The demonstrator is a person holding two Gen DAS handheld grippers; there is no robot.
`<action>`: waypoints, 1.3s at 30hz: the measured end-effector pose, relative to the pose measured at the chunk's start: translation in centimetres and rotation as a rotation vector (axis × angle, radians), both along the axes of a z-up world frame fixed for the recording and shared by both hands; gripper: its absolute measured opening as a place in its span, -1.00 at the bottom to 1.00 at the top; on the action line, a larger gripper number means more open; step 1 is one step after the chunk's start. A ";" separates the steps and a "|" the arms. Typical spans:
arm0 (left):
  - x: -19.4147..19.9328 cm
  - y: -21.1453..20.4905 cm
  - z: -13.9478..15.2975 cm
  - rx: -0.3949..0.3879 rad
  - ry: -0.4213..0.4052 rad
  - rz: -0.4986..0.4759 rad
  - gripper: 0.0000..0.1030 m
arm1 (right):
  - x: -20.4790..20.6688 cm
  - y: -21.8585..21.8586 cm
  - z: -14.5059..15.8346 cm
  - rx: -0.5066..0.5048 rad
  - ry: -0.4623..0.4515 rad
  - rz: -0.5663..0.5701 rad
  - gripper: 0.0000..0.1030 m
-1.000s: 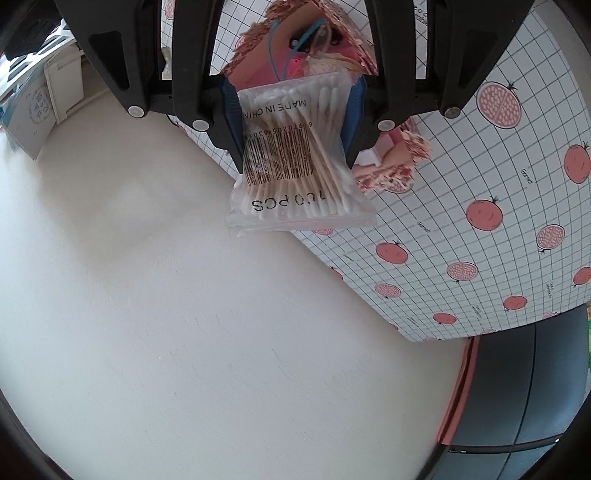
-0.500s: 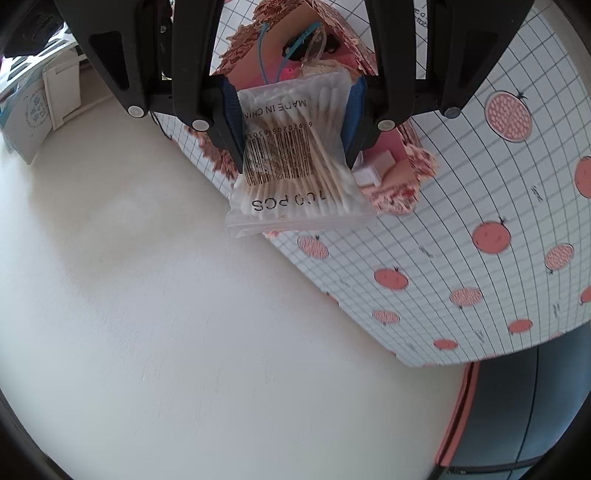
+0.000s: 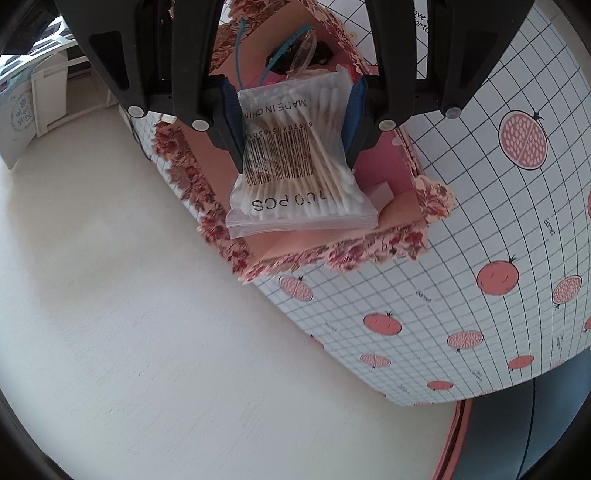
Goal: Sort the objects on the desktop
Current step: 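Lift and carry the swab pack and claw clip over the pink box, then open left tool to drop the swab pack while right tool releases the claw clip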
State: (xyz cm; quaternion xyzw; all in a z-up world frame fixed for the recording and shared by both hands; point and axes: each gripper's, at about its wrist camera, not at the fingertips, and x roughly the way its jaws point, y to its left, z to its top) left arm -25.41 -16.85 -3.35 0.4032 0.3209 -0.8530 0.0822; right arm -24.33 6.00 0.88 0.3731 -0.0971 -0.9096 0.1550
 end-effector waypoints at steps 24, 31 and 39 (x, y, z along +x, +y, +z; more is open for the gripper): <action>-0.3 0.9 0.1 -0.020 -0.013 -0.011 -0.06 | -0.2 -0.1 -0.7 0.003 -0.023 0.012 0.06; -0.2 1.1 0.1 -0.021 -0.015 -0.013 -0.06 | -0.3 -0.1 -0.7 0.002 -0.026 0.013 0.06; -0.2 1.1 0.2 -0.021 -0.017 -0.015 -0.06 | -0.2 0.0 -0.8 0.001 -0.031 0.014 0.06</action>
